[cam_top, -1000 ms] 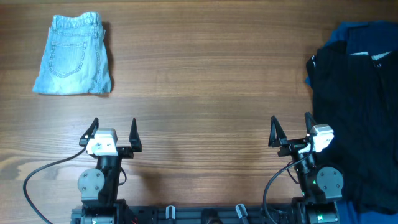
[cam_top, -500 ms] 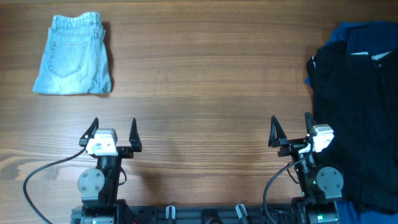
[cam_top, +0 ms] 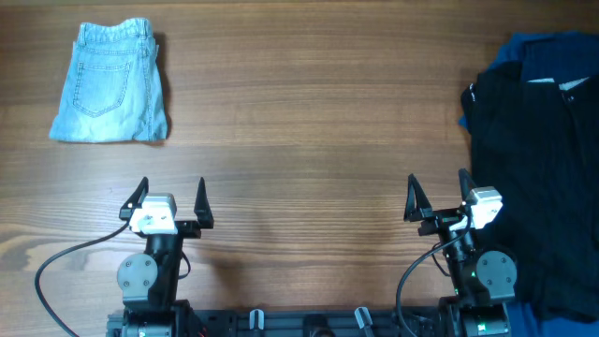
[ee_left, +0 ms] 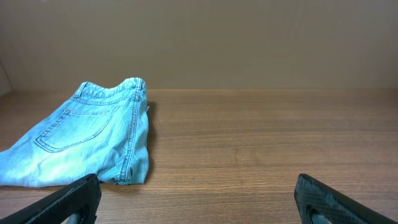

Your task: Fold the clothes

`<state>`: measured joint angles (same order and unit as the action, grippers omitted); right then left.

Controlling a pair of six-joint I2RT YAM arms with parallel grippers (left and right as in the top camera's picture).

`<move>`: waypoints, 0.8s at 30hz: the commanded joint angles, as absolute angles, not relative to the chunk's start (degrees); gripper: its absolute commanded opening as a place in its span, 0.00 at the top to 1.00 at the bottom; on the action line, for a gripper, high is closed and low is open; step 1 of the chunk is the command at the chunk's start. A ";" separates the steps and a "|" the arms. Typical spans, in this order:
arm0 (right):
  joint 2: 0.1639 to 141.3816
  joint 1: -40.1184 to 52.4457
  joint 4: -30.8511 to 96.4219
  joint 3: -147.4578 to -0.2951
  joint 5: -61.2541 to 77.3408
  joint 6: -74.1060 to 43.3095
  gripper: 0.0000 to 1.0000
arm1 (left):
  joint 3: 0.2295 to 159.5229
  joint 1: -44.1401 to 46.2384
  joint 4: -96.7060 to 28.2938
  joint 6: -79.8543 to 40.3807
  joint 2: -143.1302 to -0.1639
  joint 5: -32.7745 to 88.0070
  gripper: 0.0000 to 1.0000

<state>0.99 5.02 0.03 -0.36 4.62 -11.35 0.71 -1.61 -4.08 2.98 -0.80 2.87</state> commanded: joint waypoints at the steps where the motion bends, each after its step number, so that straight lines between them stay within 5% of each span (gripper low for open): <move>1: 1.02 4.93 -0.14 -0.30 3.81 -12.12 0.00 | 0.34 -1.39 -4.14 4.27 -0.38 3.11 0.00; 21: 1.02 4.91 -0.51 -0.30 -0.47 -10.59 0.00 | 0.34 -1.39 -4.16 4.27 -0.38 3.11 0.00; 24: 1.02 4.91 -1.13 -0.32 -0.69 -18.24 0.00 | 0.34 -1.39 -4.16 4.27 -0.38 3.11 0.00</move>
<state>0.99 5.02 -0.12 -0.36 1.63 -11.86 0.71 -1.61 -4.08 2.98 -0.80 2.87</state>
